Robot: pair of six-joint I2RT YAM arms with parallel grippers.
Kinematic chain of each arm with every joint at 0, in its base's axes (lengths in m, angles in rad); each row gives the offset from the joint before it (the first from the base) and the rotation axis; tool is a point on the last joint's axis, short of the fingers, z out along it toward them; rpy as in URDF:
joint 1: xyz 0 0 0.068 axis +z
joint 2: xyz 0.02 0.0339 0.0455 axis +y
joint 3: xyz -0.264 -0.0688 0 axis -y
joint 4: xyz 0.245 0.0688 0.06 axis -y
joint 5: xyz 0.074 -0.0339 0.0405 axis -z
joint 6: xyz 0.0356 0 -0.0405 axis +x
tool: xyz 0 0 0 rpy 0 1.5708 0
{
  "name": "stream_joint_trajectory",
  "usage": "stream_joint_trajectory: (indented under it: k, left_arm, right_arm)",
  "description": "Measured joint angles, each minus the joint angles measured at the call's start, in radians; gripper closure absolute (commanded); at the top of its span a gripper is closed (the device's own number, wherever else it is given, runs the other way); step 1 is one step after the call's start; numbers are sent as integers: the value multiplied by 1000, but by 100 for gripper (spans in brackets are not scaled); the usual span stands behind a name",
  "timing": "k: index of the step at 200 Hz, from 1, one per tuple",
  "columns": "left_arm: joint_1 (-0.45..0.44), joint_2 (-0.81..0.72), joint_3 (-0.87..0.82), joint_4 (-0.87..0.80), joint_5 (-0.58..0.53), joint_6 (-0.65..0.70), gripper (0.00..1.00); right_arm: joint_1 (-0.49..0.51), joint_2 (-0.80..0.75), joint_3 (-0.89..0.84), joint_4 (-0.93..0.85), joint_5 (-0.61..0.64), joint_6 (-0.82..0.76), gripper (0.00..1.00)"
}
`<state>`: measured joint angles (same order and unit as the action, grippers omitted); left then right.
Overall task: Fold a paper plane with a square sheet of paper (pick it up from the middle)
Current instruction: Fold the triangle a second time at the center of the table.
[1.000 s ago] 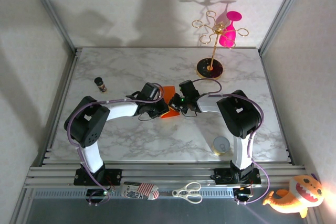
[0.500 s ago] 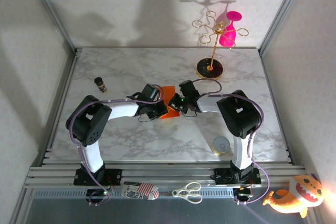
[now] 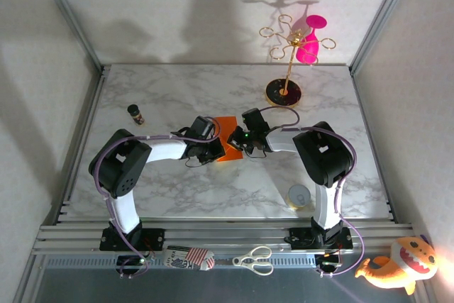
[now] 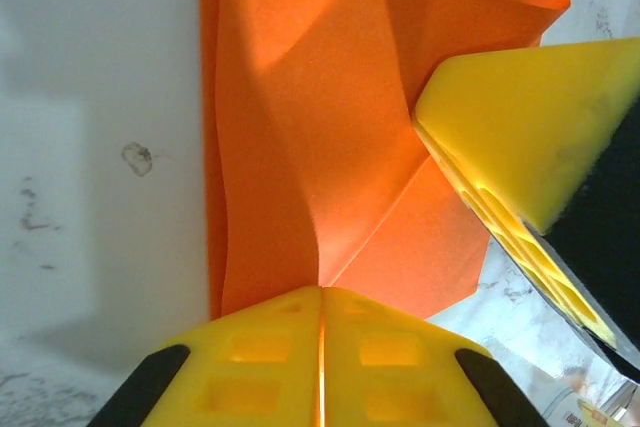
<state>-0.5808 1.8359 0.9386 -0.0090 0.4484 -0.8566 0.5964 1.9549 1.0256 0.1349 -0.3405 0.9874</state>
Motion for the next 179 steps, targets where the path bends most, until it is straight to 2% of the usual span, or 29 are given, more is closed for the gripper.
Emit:
stream_joint_trajectory:
  k: [75,137,179]
  left_arm:
    - [8,-2,-25,40,11,23,93]
    - [9,-3,-27,43,17,23,94]
    - [10,-3,-27,43,24,27,92]
  right_arm:
    - [0,-3,5,-6,-5,-55,100]
    - [4,-6,11,-22,-80,-142,99]
    - [16,-2,29,-58,-63,-147,100]
